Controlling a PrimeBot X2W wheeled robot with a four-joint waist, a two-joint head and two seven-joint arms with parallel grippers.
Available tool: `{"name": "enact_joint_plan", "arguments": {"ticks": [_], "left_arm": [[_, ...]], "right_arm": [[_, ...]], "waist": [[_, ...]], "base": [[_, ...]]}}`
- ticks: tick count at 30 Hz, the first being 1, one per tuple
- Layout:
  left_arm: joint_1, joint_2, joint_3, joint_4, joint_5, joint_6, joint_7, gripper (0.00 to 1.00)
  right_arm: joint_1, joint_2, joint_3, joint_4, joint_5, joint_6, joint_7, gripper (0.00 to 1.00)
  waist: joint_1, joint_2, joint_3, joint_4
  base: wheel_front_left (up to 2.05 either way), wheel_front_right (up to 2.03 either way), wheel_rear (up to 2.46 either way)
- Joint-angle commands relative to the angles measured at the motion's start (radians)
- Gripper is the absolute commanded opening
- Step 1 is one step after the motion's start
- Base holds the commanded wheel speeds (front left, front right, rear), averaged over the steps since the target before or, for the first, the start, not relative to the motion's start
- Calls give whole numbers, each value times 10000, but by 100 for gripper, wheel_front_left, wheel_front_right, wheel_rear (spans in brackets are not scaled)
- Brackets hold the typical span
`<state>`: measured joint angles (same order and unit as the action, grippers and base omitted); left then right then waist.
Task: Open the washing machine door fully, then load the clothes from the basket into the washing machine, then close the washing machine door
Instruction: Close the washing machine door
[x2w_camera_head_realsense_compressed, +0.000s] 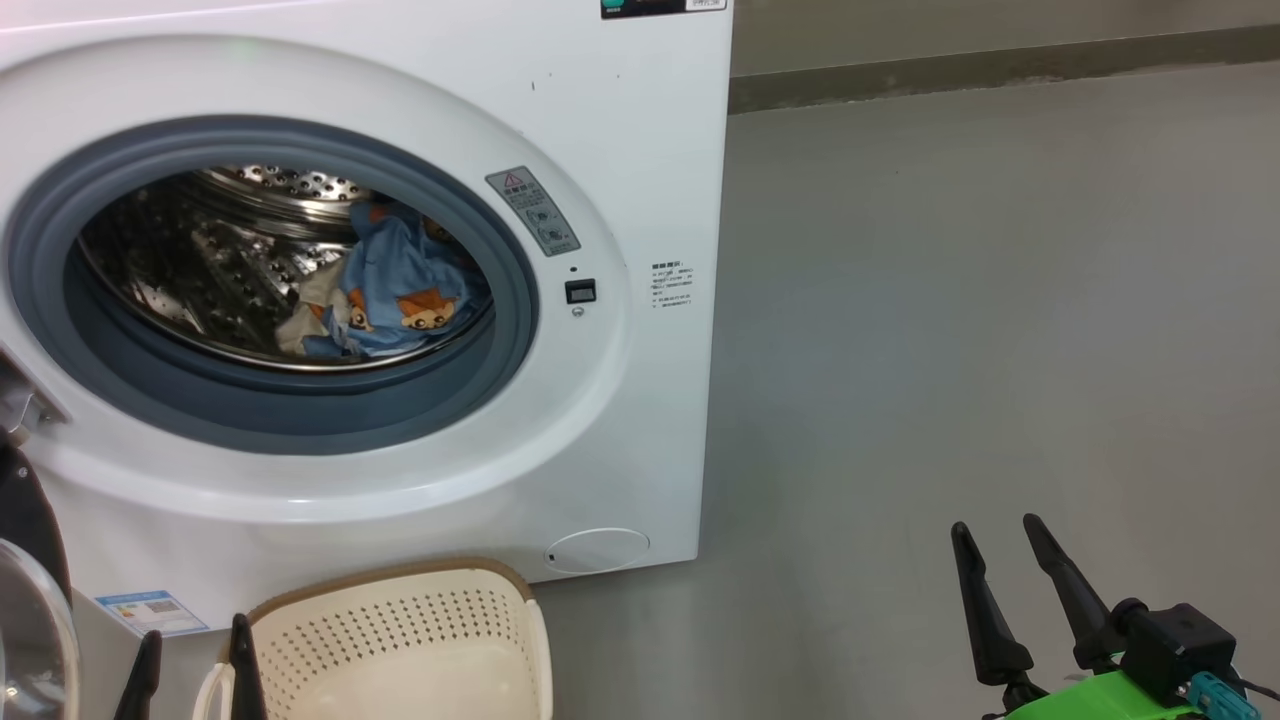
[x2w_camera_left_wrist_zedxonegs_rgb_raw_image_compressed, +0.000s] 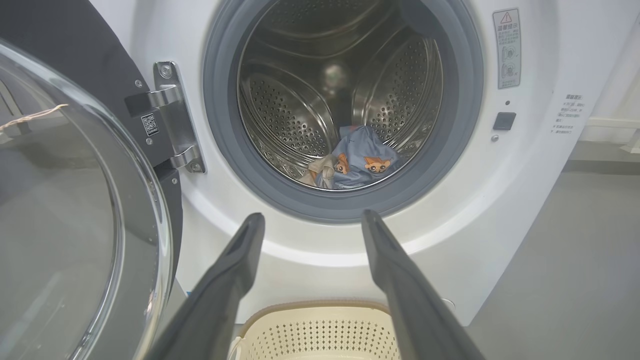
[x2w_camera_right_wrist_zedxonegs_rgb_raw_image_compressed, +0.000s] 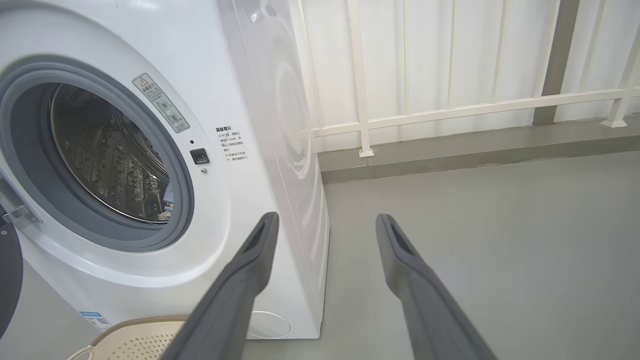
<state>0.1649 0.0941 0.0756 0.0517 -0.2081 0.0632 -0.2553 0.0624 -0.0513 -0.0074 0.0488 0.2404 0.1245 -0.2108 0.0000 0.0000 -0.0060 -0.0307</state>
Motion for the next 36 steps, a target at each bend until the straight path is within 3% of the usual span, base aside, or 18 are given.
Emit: {"name": "enact_joint_plan", "arguments": {"ticks": [1, 36], "left_arm": [[-280, 146, 350, -128, 21, 103, -39, 100], [-540, 283, 228, 132, -71, 92, -62, 100]], "right_arm": [[-148, -79, 310, -257, -47, 62, 37, 100], [-218, -57, 264, -84, -36, 62, -38, 100]], "waist": [[0, 0, 3, -14], [0, 0, 33, 8]], "base": [[0, 0, 0], [0, 0, 0]]}}
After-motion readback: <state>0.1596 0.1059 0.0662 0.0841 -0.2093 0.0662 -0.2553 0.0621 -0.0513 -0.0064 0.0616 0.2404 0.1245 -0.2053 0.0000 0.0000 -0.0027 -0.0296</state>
